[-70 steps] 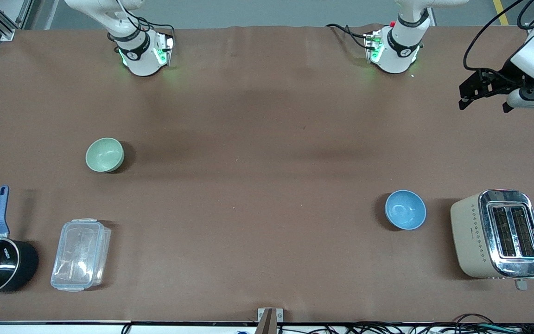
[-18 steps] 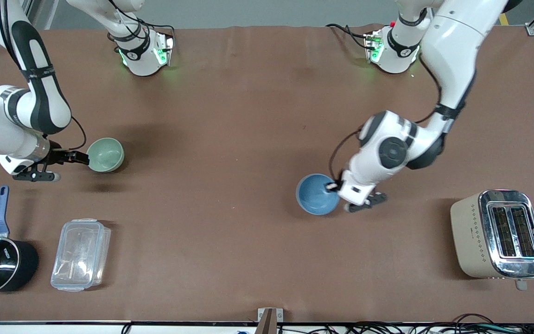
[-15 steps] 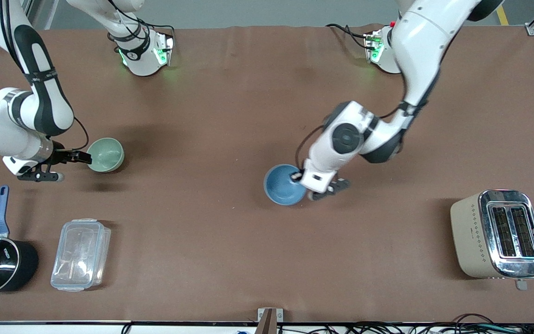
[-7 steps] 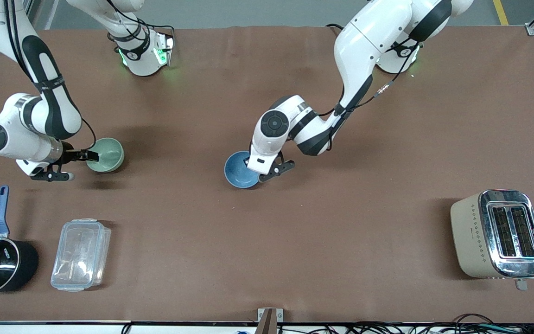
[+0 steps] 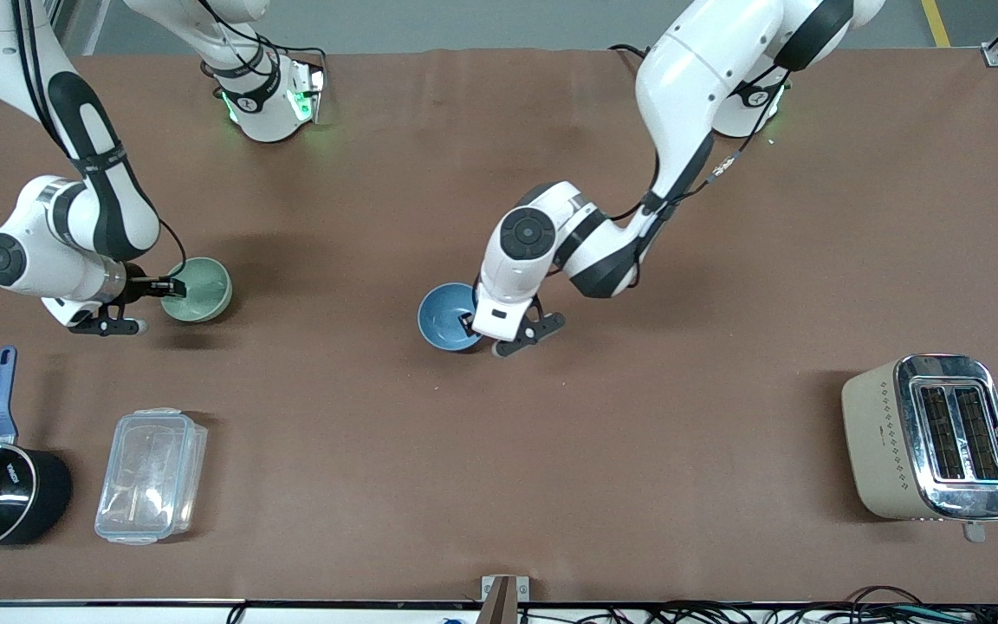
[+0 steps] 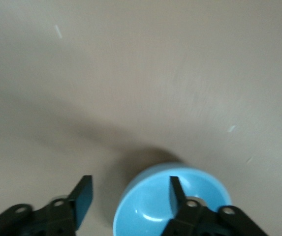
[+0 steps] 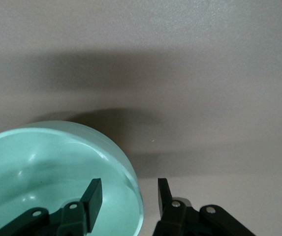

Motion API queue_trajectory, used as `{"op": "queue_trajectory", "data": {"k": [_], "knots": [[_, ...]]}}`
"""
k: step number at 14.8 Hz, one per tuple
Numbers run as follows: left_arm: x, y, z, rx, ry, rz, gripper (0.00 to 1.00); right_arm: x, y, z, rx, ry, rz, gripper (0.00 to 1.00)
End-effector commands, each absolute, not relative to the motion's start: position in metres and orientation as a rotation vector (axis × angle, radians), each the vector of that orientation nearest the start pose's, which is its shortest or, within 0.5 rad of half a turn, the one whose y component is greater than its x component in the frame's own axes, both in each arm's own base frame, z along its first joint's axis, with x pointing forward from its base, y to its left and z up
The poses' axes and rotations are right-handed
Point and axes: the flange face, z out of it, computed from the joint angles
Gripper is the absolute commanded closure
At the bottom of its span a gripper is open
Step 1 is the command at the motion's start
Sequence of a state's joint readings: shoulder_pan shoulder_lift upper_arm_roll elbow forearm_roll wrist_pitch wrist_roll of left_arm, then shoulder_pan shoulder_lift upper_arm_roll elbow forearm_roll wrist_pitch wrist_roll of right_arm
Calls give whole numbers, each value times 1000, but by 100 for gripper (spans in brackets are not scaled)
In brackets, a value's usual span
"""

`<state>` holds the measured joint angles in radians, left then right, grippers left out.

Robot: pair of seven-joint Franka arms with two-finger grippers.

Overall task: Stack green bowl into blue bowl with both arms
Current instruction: 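Release the blue bowl and withdraw the left gripper toward its rest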

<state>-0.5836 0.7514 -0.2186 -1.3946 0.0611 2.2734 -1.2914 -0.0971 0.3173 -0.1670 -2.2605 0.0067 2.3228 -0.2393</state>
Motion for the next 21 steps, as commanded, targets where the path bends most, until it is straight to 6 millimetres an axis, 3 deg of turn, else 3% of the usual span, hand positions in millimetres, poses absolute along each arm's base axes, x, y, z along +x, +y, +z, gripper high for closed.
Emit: {"op": "queue_trajectory", "data": {"k": [1, 3, 6, 11, 13, 16, 19, 21], "knots": [[581, -447, 371, -3180, -825, -56, 0, 489, -132, 203, -3086, 34, 381, 85], [594, -399, 417, -3176, -588, -57, 0, 490, -132, 204, -3086, 34, 379, 91], [619, -288, 491, -3161, -320, -53, 0, 492, -132, 207, -3088, 38, 372, 96], [614, -166, 577, -3122, -146, -74, 0, 503, -134, 219, -3093, 49, 354, 97], [603, -137, 606, -3118, -28, -131, 0, 509, -134, 228, -3089, 44, 364, 98], [575, -92, 622, -3091, 61, -135, 0, 529, -125, 254, -3091, 15, 352, 99], [546, -66, 631, -3095, 123, -99, 0, 548, -113, 288, -3054, 19, 362, 100], [532, -62, 642, -3113, 126, -68, 0, 559, -100, 306, -2985, 56, 353, 100]]}}
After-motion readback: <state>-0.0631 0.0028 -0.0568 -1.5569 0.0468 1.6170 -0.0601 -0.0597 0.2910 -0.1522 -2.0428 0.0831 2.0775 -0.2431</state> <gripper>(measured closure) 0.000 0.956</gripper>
